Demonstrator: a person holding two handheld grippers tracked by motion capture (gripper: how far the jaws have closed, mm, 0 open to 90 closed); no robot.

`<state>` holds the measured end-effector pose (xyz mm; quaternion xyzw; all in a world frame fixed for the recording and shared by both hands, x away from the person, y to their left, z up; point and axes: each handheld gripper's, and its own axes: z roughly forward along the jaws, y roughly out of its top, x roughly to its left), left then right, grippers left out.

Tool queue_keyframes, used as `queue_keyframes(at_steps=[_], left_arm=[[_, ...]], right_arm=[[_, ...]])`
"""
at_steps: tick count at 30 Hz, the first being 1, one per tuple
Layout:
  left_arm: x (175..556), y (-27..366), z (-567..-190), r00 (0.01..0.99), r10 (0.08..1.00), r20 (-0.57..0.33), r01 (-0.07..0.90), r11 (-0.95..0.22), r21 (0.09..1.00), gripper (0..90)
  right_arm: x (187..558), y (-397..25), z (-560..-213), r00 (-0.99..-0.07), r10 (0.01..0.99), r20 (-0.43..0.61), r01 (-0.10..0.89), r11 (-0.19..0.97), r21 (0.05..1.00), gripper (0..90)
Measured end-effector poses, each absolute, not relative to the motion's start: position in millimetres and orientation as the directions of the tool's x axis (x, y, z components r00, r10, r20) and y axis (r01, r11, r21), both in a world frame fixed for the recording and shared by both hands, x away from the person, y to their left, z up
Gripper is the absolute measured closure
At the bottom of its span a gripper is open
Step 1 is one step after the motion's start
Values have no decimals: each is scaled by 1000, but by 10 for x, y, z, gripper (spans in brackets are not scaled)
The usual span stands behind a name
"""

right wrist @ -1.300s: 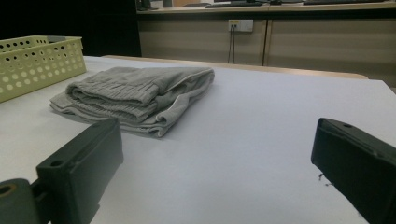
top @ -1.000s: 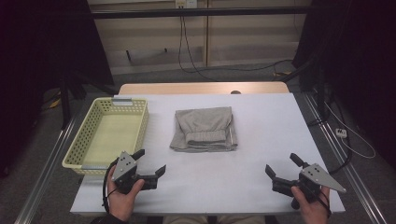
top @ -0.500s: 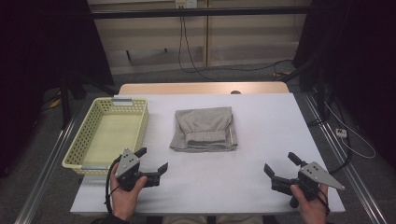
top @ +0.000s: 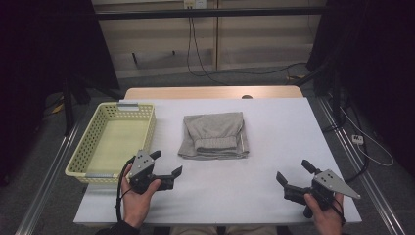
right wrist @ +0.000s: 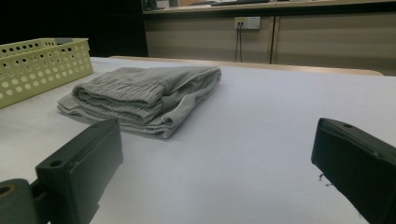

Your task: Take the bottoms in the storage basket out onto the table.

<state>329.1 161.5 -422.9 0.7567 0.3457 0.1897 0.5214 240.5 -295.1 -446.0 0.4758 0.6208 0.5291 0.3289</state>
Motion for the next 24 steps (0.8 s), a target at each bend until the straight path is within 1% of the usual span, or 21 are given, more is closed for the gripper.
queue_keyframes(at_steps=[5,15,16,18,20,24], left_arm=[[3355,1575,-4228,700,709,-82,341,-232,911,71],[3494,1459,-4168,687,725,-47,325,-249,912,70],[3543,1434,-4160,679,732,-55,341,-249,906,70],[3580,1414,-4156,674,736,-63,346,-240,907,72],[3638,1389,-4147,673,737,-58,346,-244,906,94],[3758,1315,-4146,671,738,-75,373,-248,894,94]], right_arm=[[2400,-2934,-4458,-334,939,86,242,-3,970,16],[2385,-2922,-4457,-340,937,80,244,6,970,15],[2384,-2923,-4457,-340,937,78,242,6,970,15],[2384,-2924,-4456,-339,937,78,241,7,971,15],[2384,-2923,-4457,-336,938,80,243,4,970,15],[2383,-2923,-4458,-337,938,81,245,5,970,15]])
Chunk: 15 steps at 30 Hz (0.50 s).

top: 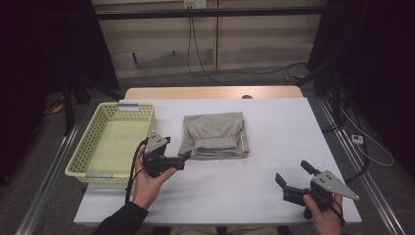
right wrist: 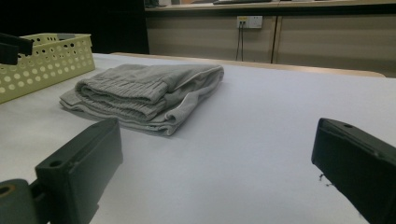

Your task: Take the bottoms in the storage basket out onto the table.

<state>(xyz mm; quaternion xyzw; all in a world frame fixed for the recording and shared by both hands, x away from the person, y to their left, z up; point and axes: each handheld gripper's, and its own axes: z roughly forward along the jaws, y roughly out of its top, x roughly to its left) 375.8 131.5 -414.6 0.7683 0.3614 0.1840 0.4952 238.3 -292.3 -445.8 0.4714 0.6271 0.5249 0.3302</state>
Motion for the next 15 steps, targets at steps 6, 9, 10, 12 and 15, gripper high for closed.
queue_keyframes(at_steps=[6,9,10,12,15], left_arm=[[3848,1249,-4136,678,728,-98,388,-241,890,93],[3906,1214,-4130,681,727,-91,386,-250,888,93],[3923,1200,-4126,677,731,-88,392,-256,884,93],[3945,1159,-4110,678,730,-86,398,-266,878,87],[3956,1108,-4064,677,729,-102,422,-272,865,80]], right_arm=[[2383,-2921,-4459,-340,937,81,245,6,970,15],[2386,-2917,-4460,-345,935,79,243,7,970,15],[2386,-2917,-4460,-345,935,79,243,7,970,15],[2386,-2917,-4459,-346,935,82,244,5,970,14],[2383,-2920,-4459,-346,935,81,243,6,970,14]])
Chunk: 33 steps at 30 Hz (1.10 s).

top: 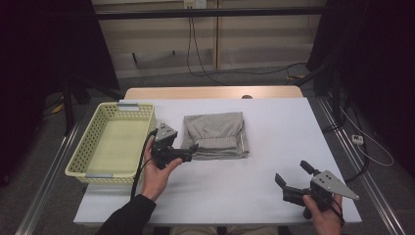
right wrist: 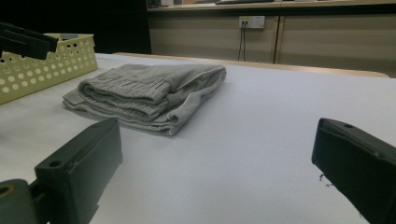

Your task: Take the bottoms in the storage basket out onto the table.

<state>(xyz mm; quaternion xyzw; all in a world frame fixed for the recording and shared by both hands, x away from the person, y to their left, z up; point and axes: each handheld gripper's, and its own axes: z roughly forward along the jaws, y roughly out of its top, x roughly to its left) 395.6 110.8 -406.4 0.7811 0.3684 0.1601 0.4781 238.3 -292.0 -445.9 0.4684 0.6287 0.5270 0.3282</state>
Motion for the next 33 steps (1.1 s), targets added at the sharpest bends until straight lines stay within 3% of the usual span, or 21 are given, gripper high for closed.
queue_keyframes(at_steps=[3,9,22,33], left_arm=[[3999,1066,-4040,662,743,-95,433,-276,858,79],[4123,1013,-4033,637,751,-176,502,-230,834,72],[4511,878,-4204,576,797,-181,590,-252,767,93],[4807,860,-4277,531,805,-266,659,-195,726,85]], right_arm=[[2383,-2917,-4459,-345,935,81,244,6,970,13],[2382,-2918,-4460,-347,934,82,244,6,970,13],[2384,-2911,-4463,-352,932,84,249,7,968,13],[2382,-2911,-4465,-357,930,87,253,6,968,13]])
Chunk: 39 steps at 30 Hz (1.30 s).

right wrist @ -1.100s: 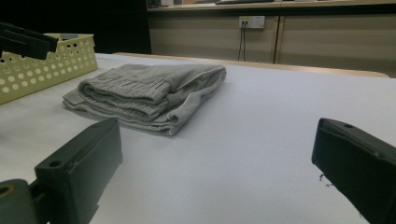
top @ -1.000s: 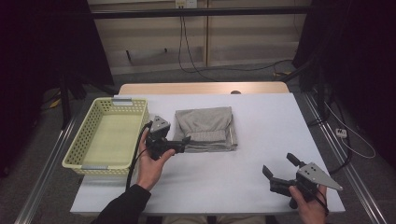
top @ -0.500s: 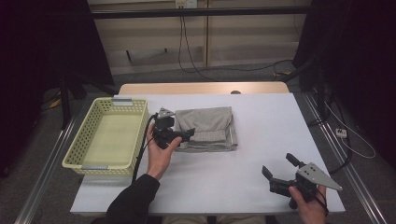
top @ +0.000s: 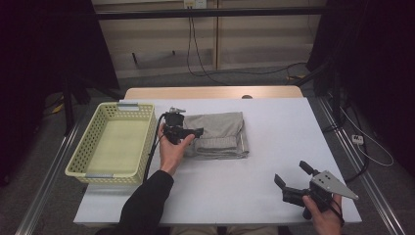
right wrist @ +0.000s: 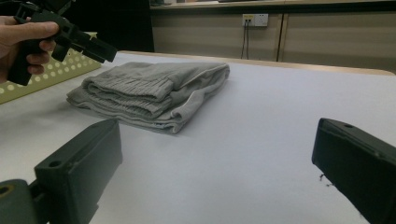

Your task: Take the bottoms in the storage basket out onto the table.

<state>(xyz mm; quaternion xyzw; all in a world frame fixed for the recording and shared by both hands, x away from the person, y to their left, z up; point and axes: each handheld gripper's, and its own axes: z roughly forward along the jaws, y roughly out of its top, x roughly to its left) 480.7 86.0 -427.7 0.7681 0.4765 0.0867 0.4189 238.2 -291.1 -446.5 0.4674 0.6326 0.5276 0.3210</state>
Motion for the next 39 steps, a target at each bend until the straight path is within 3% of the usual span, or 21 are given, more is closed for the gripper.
queue_keyframes(at_steps=[5,17,26,27,30,37,39], left_arm=[[4889,859,-4328,514,812,-278,681,-188,708,93],[5050,910,-4512,467,824,-320,761,-191,619,277],[5094,923,-4598,461,789,-407,786,-150,599,282],[5094,917,-4601,472,772,-425,791,-157,592,352],[5082,878,-4614,473,752,-459,799,-145,584,363],[5062,840,-4634,476,742,-472,804,-151,575,547],[5066,841,-4642,467,734,-493,815,-141,563,562]], right_arm=[[2386,-2912,-4469,-361,928,90,255,5,967,13],[2374,-2914,-4471,-359,929,88,258,8,966,13],[2371,-2910,-4471,-359,929,89,259,8,966,13],[2370,-2909,-4470,-360,929,87,259,9,966,13],[2372,-2907,-4471,-360,929,86,259,11,966,13],[2377,-2905,-4472,-364,928,82,258,15,966,13],[2377,-2905,-4472,-364,928,83,258,14,966,13]])
